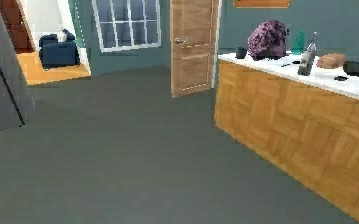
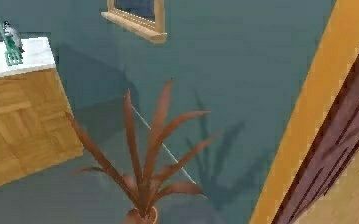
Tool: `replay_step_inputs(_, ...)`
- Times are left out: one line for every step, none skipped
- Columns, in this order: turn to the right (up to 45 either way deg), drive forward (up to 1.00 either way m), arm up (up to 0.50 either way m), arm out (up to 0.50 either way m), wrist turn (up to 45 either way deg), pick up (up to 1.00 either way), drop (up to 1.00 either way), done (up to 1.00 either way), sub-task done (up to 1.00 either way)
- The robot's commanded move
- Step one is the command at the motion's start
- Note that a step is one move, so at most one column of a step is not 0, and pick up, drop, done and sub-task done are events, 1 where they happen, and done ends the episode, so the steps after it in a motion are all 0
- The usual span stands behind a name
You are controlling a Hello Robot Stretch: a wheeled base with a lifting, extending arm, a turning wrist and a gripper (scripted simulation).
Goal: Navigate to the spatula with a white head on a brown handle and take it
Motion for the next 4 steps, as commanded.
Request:
replay_step_inputs(0.0,1.0,0.0,0.0,0.0,0.0,0.0,0.0,0.0)
replay_step_inputs(0.0,1.0,0.0,0.0,0.0,0.0,0.0,0.0,0.0)
replay_step_inputs(6.0,0.0,0.0,0.0,0.0,0.0,0.0,0.0,0.0)
replay_step_inputs(0.0,0.3,0.0,0.0,0.0,0.0,0.0,0.0,0.0)
